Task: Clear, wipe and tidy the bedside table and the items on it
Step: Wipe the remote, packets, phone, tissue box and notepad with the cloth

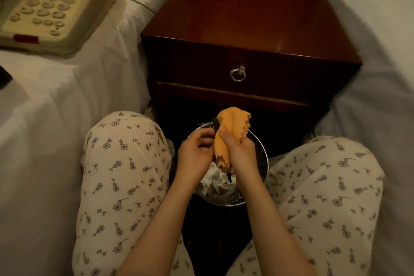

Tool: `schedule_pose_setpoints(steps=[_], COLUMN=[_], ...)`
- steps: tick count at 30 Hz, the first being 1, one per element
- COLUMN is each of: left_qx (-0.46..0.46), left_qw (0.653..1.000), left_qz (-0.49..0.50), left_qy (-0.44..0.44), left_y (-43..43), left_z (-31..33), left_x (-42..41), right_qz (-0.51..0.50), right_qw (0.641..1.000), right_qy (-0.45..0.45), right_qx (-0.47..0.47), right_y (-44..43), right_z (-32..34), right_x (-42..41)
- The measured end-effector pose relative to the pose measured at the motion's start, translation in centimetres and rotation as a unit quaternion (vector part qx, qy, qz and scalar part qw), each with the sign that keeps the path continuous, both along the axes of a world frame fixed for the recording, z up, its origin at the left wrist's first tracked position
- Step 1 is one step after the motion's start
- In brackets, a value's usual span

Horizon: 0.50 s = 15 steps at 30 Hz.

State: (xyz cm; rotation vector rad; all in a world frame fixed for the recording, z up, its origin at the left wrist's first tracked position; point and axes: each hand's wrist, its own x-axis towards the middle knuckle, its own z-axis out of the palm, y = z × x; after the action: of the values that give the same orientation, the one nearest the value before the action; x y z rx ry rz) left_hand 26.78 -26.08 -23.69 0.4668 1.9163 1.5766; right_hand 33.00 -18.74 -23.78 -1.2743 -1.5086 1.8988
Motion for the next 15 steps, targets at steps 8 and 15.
schedule_pose_setpoints(steps=[8, 15], left_qx=[0.026, 0.036], left_qw=[0.998, 0.998], left_qz=[-0.015, -0.009], left_qy=[-0.063, -0.044], left_y=[-0.7, -0.6], left_z=[1.0, 1.2], left_x=[-0.9, -1.0], right_qz=[0.110, 0.111], right_qw=[0.972, 0.975], right_qy=[0.027, 0.054], right_qx=[-0.207, -0.185], right_y=[0.1, 0.0], right_z=[0.5, 0.3], right_x=[0.7, 0.7])
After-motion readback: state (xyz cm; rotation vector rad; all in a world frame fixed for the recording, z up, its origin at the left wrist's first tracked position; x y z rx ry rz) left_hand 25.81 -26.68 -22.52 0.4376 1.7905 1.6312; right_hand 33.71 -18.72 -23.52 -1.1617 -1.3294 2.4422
